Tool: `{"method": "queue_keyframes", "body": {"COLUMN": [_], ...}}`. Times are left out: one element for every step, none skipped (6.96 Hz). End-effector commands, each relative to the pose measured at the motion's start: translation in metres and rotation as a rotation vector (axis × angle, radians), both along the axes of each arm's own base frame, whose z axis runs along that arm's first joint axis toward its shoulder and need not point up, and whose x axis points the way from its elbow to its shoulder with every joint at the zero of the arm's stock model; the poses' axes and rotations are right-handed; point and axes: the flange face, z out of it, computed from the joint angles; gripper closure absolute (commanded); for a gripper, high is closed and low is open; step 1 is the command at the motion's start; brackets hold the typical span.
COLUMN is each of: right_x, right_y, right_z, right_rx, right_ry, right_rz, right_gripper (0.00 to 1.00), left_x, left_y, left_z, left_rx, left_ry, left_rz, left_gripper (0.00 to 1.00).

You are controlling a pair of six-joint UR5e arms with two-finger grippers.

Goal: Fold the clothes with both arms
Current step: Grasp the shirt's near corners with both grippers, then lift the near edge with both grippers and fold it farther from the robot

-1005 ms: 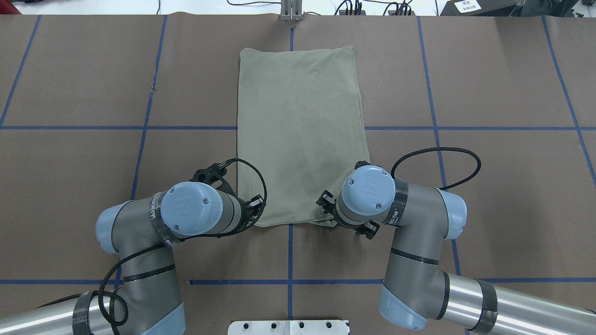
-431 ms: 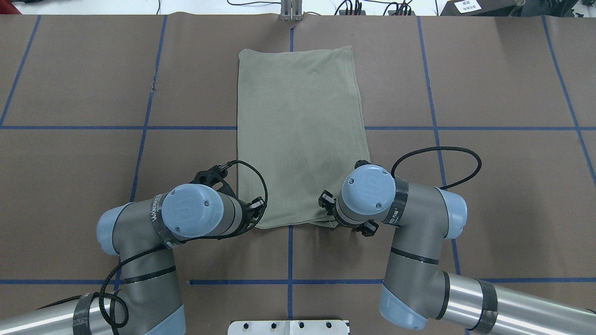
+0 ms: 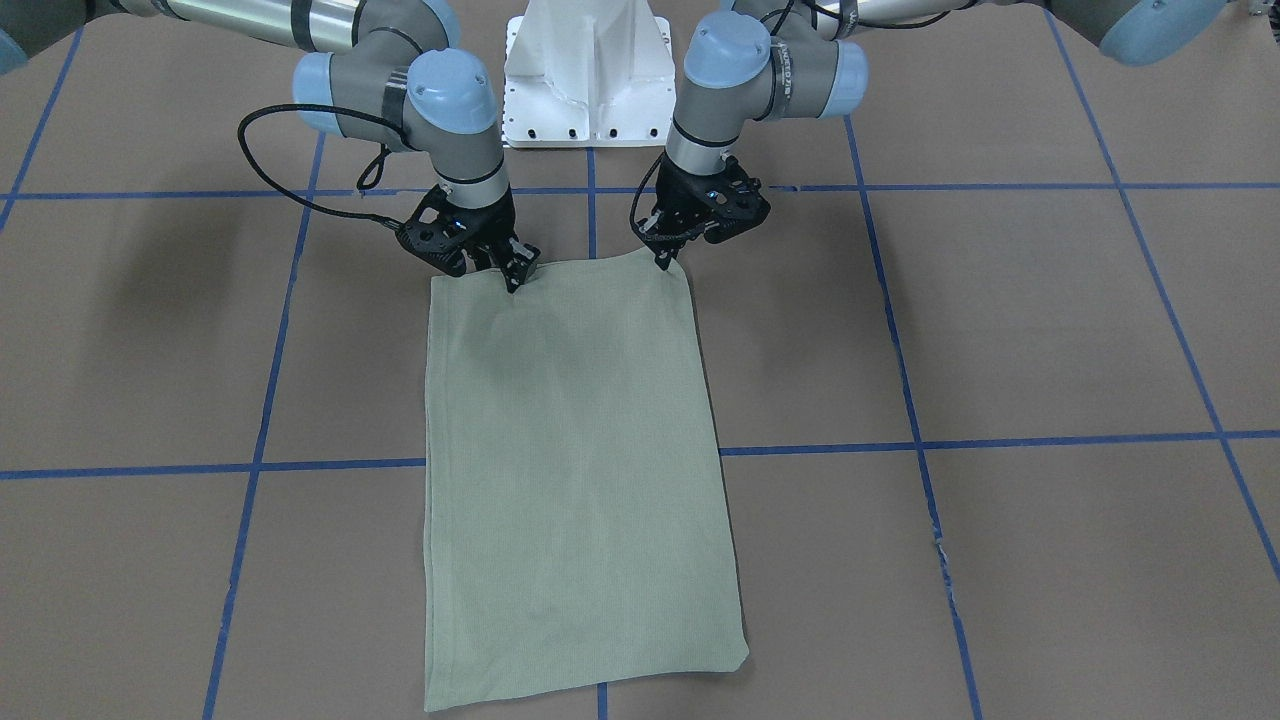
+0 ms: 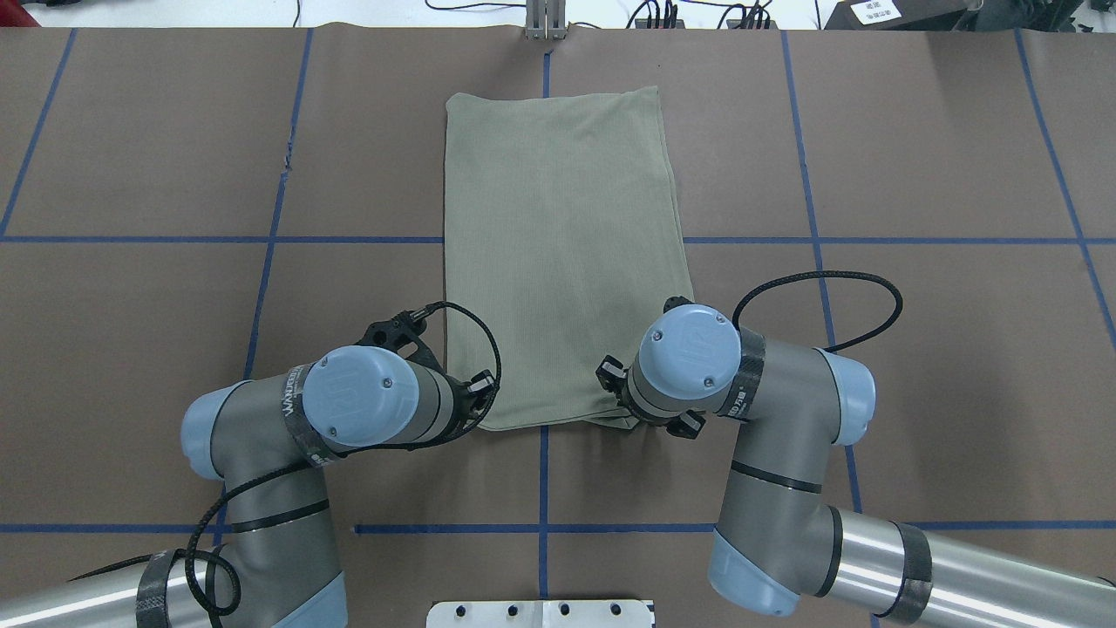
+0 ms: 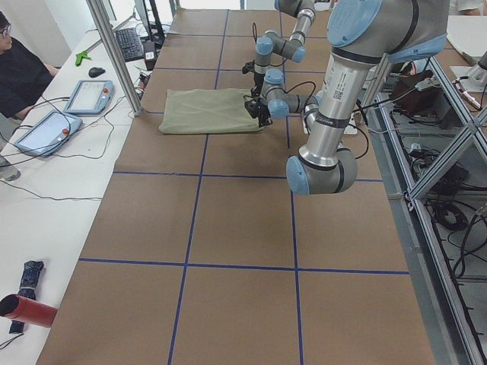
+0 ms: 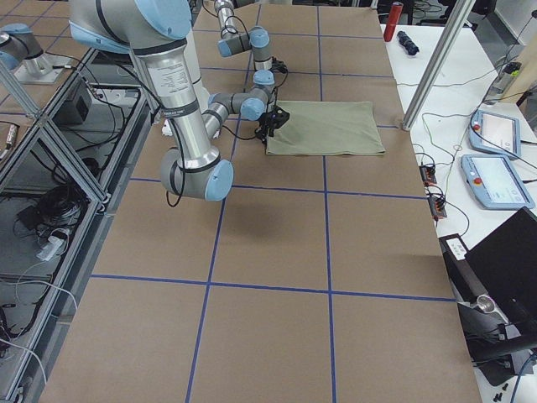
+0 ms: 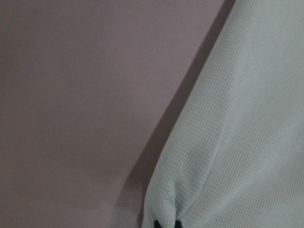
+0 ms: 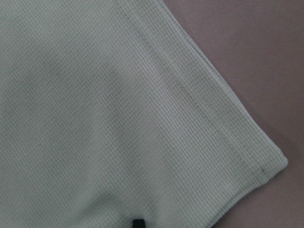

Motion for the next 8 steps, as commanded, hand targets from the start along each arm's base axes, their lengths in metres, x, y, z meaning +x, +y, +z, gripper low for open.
{"method": "queue_keyframes", "body": {"right_x": [0.002, 0.003, 0.005, 0.008, 0.018, 0.026, 0.037, 0.06], "right_y": [-0.002, -0.002, -0.001, -0.002, 0.0, 0.003, 0.006, 0.018], "right_z": [-0.003, -0.007, -0.01, -0.014, -0.023, -0.031, -0.037, -0.035], "right_rx": [0.001, 0.002, 0.002, 0.004, 0.012, 0.018, 0.024, 0.031], "right_ry": [-0.003, -0.011, -0.019, -0.026, -0.049, -0.068, -0.09, -0.108], "right_rz": [0.004, 0.006, 0.012, 0.016, 0.016, 0.017, 0.014, 0.003], "right_gripper": [1.0, 1.0, 1.0, 1.0, 1.0, 1.0, 1.0, 1.0], "left_x": [0.0, 0.0, 0.001, -0.001, -0.009, -0.013, -0.028, -0.052], "left_y": [0.001, 0.001, 0.0, 0.001, 0.008, 0.024, 0.043, 0.069], "left_z": [-0.001, -0.001, -0.002, -0.004, -0.013, -0.023, -0.027, -0.037], "left_rx": [0.001, 0.001, 0.001, 0.004, 0.012, 0.02, 0.027, 0.032], "left_ry": [0.002, 0.002, 0.003, 0.005, 0.027, 0.052, 0.077, 0.096], "left_rz": [0.001, 0.001, 0.001, 0.001, 0.007, 0.03, 0.051, 0.083], "left_gripper": [1.0, 1.0, 1.0, 1.0, 1.0, 1.0, 1.0, 1.0]}}
